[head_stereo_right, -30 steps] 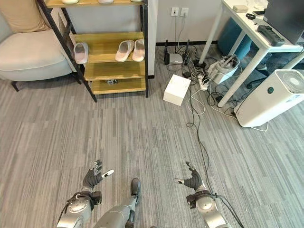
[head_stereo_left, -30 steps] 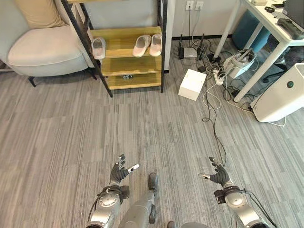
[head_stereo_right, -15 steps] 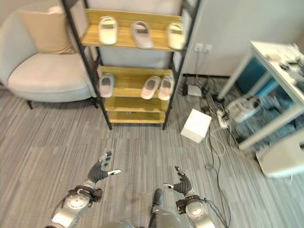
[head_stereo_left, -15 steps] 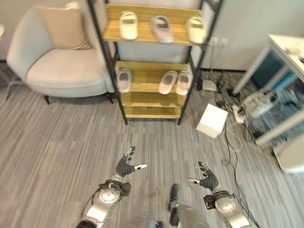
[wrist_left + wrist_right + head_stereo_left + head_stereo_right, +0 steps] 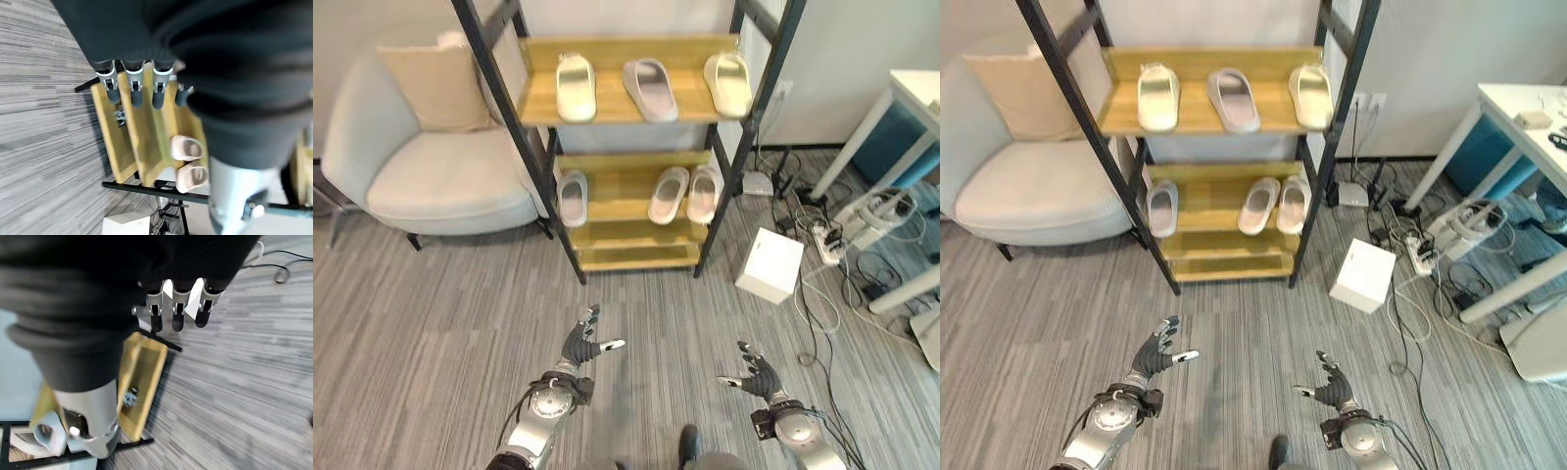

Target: Arrange the slippers neatly on the shoe rack.

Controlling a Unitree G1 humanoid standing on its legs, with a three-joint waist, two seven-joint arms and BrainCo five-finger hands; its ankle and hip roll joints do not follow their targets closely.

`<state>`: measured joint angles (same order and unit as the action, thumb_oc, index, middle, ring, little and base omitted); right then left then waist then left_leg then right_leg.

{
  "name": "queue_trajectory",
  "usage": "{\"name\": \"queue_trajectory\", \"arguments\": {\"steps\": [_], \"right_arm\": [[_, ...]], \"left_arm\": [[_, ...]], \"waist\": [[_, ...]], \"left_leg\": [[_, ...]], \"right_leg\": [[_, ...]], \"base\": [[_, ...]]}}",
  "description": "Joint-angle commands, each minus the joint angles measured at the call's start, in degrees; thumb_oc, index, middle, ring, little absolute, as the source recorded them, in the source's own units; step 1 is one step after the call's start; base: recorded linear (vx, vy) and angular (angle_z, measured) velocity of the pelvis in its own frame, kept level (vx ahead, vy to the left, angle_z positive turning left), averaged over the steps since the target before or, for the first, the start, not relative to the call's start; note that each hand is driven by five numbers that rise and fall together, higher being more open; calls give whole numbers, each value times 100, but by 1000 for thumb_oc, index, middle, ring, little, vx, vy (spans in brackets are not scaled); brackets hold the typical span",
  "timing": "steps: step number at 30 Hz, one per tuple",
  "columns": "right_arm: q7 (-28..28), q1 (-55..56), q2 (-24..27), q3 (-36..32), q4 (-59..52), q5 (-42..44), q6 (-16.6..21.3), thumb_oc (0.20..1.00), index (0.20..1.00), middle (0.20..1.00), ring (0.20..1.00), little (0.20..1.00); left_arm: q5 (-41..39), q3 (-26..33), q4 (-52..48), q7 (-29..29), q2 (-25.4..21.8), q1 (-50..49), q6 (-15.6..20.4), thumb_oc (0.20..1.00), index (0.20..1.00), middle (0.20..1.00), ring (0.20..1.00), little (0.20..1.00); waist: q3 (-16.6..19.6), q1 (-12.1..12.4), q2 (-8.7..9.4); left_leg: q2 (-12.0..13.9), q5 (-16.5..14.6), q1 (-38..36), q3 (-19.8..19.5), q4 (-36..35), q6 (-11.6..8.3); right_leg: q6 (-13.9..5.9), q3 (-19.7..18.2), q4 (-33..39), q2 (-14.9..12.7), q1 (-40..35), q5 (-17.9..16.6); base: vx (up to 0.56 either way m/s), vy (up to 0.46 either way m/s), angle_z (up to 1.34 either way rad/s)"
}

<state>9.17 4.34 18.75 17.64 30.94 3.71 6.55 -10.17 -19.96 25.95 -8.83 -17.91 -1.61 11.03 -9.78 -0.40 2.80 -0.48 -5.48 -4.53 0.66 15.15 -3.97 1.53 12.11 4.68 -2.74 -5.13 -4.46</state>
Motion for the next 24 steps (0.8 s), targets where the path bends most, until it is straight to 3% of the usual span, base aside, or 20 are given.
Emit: {"name": "queue_trajectory", "arguments": {"steps": [1,3,5,6,9,11,12,13,16,18,21,23,24], "right_arm": [[-13,-267,234,-29,-349,132,275,1000,1000,1000,1000,1000],[-4,-291,235,2,-297,141,248,1000,1000,1000,1000,1000],[15,-338,237,26,-261,135,212,1000,1000,1000,1000,1000],[66,-355,229,31,-232,112,192,1000,1000,1000,1000,1000],[193,-436,231,42,-152,72,160,1000,1000,1000,1000,1000],[171,-418,197,38,-142,47,130,1000,1000,1000,1000,1000],[140,-386,146,84,-151,-28,106,1000,1000,1000,1000,1000],[129,-392,117,102,-137,-52,101,1000,1000,1000,1000,1000],[98,-408,61,124,-91,-67,71,1000,1000,1000,1000,1000],[43,-427,-31,173,-46,-115,46,1000,1000,1000,1000,1000],[23,-511,-108,200,-34,-137,29,1000,1000,1000,1000,1000],[20,-510,-163,180,-50,-112,23,1000,1000,1000,1000,1000],[28,-492,-178,165,-85,-78,34,1000,1000,1000,1000,1000]], "left_arm": [[-194,-33,-303,23,-42,324,251,1000,1000,1000,1000,1000],[-224,-40,-272,0,-29,316,257,1000,1000,1000,1000,1000],[-255,-16,-251,-13,-1,329,238,1000,1000,1000,1000,1000],[-182,-68,-157,-66,71,341,179,1000,1000,1000,1000,1000],[-56,-103,-51,-182,90,434,178,1000,1000,1000,1000,1000],[-78,-53,-48,-164,98,395,203,1000,1000,1000,1000,1000],[-85,-51,-42,-186,116,318,195,1000,1000,1000,1000,1000],[-94,-53,-41,-193,85,313,200,1000,1000,1000,1000,1000],[-119,-66,-68,-168,59,255,186,1000,1000,1000,1000,1000],[-147,-49,-119,-137,-22,219,165,1000,1000,1000,1000,1000],[-147,-71,-129,-144,-97,272,148,1000,1000,1000,1000,1000],[-113,-81,-150,-137,-138,318,143,1000,1000,1000,1000,1000],[-111,-87,-162,-128,-173,361,163,1000,1000,1000,1000,1000]], "waist": [[-392,100,-69],[-491,151,-33],[-496,169,11],[-447,100,23],[-423,-8,-36],[-338,12,-80],[-207,3,-100],[-156,11,-82],[-68,49,-44],[38,122,-23],[-63,95,-29],[-138,74,-76],[-159,65,-157]], "left_leg": [[169,111,513,-502,914,215],[66,33,895,-497,1340,264],[-69,-279,1096,-389,930,328],[-109,-57,1178,-208,-487,340],[-155,379,1256,-24,-1939,279],[-119,359,1215,31,-2015,296],[-155,655,1068,-12,-2015,348],[-171,690,993,11,-2015,365],[-226,612,841,78,-2015,463],[-314,381,596,138,-1991,634],[-420,154,317,183,-1918,854],[-413,98,128,124,-1954,902],[-345,76,77,64,-1974,899]], "right_leg": [[8,-247,-281,283,-188,1383],[33,-229,-260,278,-267,1436],[-20,-189,-207,221,-332,1466],[-62,-44,-123,227,-438,1524],[-91,121,-113,303,-516,1639],[-118,71,-152,348,-563,1674],[-169,60,-270,312,-654,1737],[-190,33,-357,264,-675,1779],[-275,-14,-588,135,-672,1803],[-521,-19,-1453,-77,-395,1821],[-889,-51,-3077,-404,304,1289],[-882,-18,-3415,-536,557,1157],[-773,90,-2972,-591,531,1310]], "base": [[55,-180,-21],[69,-120,-23],[164,-67,-4],[261,-10,26],[252,66,50],[345,148,12],[400,177,-10],[514,244,-18],[311,184,-18],[331,243,-30],[164,192,-29],[116,74,20],[91,12,32]]}}
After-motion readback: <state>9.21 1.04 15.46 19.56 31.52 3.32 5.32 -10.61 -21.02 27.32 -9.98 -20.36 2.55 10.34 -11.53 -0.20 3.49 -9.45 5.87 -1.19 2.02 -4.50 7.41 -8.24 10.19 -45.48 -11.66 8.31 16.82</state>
